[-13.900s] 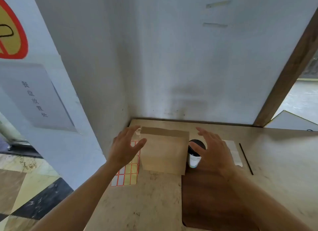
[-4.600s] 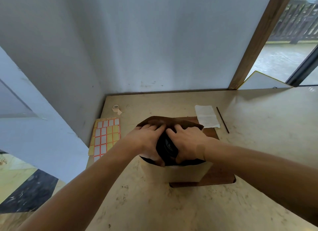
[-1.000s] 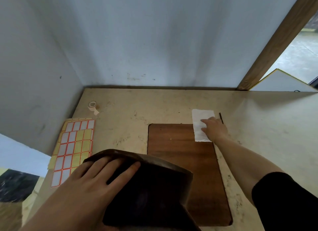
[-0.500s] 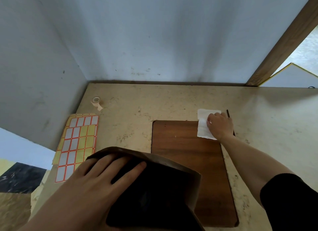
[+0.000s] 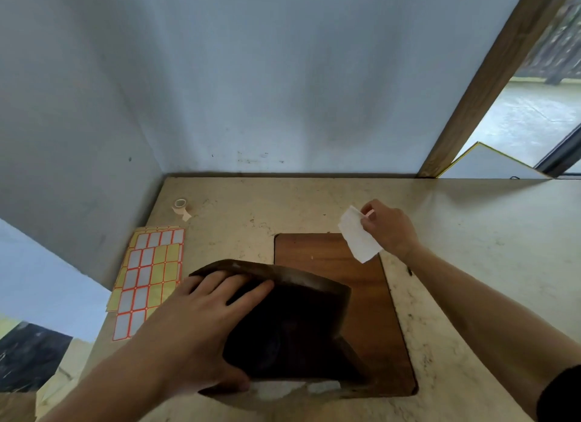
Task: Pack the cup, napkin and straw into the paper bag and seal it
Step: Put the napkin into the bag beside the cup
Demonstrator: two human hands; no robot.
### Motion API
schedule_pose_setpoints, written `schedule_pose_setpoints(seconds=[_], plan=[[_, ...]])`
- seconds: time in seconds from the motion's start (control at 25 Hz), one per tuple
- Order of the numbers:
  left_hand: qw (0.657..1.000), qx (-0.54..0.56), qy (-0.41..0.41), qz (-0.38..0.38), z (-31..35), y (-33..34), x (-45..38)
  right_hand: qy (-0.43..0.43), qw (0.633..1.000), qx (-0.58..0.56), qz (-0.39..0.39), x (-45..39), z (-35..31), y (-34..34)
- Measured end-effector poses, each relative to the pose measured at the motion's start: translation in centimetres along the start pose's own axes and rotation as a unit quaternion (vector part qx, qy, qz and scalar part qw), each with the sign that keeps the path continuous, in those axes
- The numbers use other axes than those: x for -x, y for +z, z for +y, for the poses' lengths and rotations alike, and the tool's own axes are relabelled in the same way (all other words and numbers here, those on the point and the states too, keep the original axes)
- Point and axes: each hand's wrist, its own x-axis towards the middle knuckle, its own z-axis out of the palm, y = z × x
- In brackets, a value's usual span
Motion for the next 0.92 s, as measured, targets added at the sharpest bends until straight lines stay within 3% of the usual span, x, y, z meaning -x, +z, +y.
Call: schedule_pose_setpoints(seconds=[0.24,0.36,0.48,0.6,0.8,0.92], plan=[[0.999,-0.028,0.021,0.03,-0.3,0.2,-0.3,-0.075,0.99,-0.114,0.035,6.4,-7.7,-10.8],[0.998,-0.03,0.024,0.044,-0.2,0.4,-0.6,-0.111,0.972,-0.206,0.015,9.8,-12.6,-14.0],[0.998,-0.013,0.024,0.058,0.2,0.1,-0.8,-0.117,0.947,-0.294,-0.06,12.2,-16.2,-14.0],[0.996,0.022,0.018,0.08,0.3,-0.7,-0.9,-0.113,0.948,-0.279,-0.103,13.9,-17.8,-11.5],[0.991,0.074,0.018,0.111,-0.4,-1.5,0.3,-0.078,0.962,-0.249,-0.083,15.3,-17.5,-8.9],[0.971,0.149,-0.007,0.187,-1.3,-1.9,1.1,-0.075,0.967,-0.236,-0.067,15.5,-17.6,-8.9]])
